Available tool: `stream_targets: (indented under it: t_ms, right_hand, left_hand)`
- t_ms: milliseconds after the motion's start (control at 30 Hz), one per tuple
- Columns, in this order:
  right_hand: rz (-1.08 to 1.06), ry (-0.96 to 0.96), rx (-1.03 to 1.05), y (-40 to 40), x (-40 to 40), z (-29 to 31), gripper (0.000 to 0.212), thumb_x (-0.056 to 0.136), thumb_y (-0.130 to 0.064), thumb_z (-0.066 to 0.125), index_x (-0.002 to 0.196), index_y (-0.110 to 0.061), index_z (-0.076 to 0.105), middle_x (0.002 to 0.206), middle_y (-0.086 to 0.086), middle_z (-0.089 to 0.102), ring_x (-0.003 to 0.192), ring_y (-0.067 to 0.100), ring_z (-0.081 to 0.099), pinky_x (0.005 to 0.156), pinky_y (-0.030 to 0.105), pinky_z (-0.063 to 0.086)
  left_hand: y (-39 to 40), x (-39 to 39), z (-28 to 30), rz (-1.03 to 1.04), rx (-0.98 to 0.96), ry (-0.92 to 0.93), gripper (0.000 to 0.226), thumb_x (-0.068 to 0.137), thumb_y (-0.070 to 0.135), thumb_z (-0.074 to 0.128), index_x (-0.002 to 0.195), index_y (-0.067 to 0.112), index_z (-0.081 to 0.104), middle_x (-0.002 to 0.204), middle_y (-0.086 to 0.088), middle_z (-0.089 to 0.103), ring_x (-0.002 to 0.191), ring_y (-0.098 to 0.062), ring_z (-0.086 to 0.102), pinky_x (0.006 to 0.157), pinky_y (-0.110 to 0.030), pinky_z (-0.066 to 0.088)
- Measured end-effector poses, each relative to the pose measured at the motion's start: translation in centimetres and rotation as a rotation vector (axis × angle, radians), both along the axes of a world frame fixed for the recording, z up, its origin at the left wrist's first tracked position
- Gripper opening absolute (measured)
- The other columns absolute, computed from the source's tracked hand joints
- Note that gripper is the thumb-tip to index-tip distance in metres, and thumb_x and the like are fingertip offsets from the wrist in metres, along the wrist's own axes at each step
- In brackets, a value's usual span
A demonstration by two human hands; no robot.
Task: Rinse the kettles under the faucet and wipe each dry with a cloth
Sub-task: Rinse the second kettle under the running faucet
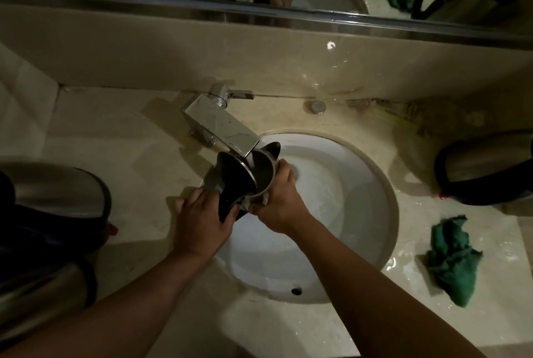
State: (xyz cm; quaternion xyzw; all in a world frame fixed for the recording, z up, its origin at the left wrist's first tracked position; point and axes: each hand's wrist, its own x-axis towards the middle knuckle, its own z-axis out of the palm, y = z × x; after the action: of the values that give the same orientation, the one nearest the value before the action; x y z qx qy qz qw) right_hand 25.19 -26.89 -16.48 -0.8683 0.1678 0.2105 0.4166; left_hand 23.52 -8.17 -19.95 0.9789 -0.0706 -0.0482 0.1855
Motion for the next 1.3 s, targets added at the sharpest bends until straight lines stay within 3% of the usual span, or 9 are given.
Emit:
stream_targets:
  t_ms: [433,800,1000,1200,1300]
  right_hand:
    - [-0.006,0.001,0.003,-0.1,0.0,-0.3,0.114,0.067,-0.026,0.093,0.152,-0.027,0.018,0.157,0.004,0.021,0.141,0.029,0.041,0.108,0.043,0.053]
    - [-0.016,-0.019,0.002,0.0,-0.1,-0.7,0.112,0.067,-0.024,0.094,0.15,-0.031,0.019,0.156,0.005,0.025,0.141,0.029,0.042,0.107,0.043,0.054]
    - [-0.003,-0.031,-0.017,0.0,-0.1,-1.0,0.112,0.065,-0.025,0.095,0.148,-0.031,0.02,0.155,0.003,0.025,0.14,0.028,0.043,0.105,0.042,0.056]
    - [-0.016,-0.02,-0.013,0.1,-0.1,-1.5,0.113,0.064,-0.028,0.095,0.147,-0.034,0.019,0.157,0.001,0.024,0.141,0.03,0.043,0.104,0.044,0.056]
    - [-0.021,-0.022,-0.018,0.1,-0.1,-1.6,0.114,0.063,-0.03,0.095,0.148,-0.035,0.018,0.156,0.001,0.024,0.14,0.031,0.044,0.103,0.044,0.057]
  left_hand:
    - [-0.1,0.0,0.3,-0.005,-0.006,-0.03,0.032,0.08,0.048,0.057,0.086,0.016,0.061,0.086,-0.005,0.068,0.092,-0.029,0.061,0.076,-0.041,0.038]
    - [-0.3,-0.1,0.7,0.021,-0.007,-0.007,0.027,0.079,0.037,0.079,0.09,0.018,0.063,0.091,-0.004,0.07,0.096,-0.025,0.06,0.079,-0.039,0.035]
    - [-0.3,0.0,0.8,0.016,0.007,-0.01,0.028,0.079,0.043,0.066,0.087,0.017,0.064,0.086,-0.005,0.07,0.094,-0.028,0.061,0.077,-0.039,0.035]
    - [-0.2,0.0,0.6,0.015,-0.003,-0.024,0.026,0.079,0.039,0.074,0.084,0.017,0.061,0.084,-0.005,0.069,0.093,-0.028,0.061,0.077,-0.04,0.034]
    - [-0.2,0.0,0.4,0.008,0.005,-0.026,0.026,0.08,0.042,0.068,0.085,0.018,0.061,0.085,-0.005,0.069,0.093,-0.027,0.061,0.077,-0.04,0.034]
